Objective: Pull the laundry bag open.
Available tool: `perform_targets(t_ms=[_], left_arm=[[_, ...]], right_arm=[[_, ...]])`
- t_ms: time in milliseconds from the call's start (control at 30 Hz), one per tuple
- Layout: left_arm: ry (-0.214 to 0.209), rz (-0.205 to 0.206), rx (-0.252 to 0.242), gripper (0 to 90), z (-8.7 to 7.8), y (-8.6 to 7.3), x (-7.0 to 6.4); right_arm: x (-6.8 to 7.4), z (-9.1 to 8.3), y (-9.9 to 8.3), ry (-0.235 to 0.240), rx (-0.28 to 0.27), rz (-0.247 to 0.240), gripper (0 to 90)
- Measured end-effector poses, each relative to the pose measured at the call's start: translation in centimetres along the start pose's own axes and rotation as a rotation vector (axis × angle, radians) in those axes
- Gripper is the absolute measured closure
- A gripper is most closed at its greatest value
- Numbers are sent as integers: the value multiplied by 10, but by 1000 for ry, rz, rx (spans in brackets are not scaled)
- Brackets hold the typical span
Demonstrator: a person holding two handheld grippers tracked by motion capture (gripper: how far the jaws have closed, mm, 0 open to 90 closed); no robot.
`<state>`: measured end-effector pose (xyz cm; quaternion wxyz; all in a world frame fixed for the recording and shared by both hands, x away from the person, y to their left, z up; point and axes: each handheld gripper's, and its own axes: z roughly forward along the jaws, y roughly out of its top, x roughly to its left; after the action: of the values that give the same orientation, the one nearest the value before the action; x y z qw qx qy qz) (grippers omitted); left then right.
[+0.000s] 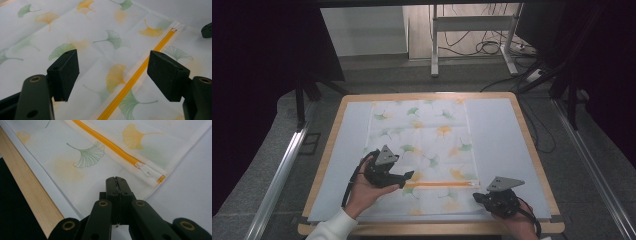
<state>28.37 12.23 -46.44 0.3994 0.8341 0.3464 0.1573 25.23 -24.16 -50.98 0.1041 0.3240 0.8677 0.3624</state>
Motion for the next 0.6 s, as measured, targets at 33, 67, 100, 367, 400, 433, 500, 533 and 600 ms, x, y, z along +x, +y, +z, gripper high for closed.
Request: perform_targets(t_ms=[33,67,100,367,400,433,500,533,600], left_arm=[[-3,8,1,257,2,2,-1],[-7,9,0,257,4,4,-3],[-13,18,4,258,7,6,-5],[-48,69,25,274,27,16,-23],[-51,70,29,277,29,16,-25],[-58,72,31,279,31,17,-26],[-69,79,41,282,36,19,-29],[-75,83,44,292,38,20,-30],[-83,88,49,300,43,22,-33]], right_arm=[[0,0,-1,-2,0,1,893],[0,-1,-1,-5,-3,0,893],[0,-1,-1,-7,-4,0,893],[5,2,-2,-14,14,-14,893],[5,2,-2,-14,15,-9,893],[4,2,-3,-16,14,-6,893],[4,2,-3,-16,16,-8,893],[4,2,-3,-16,15,-8,893],[4,2,-3,-18,15,-6,893]])
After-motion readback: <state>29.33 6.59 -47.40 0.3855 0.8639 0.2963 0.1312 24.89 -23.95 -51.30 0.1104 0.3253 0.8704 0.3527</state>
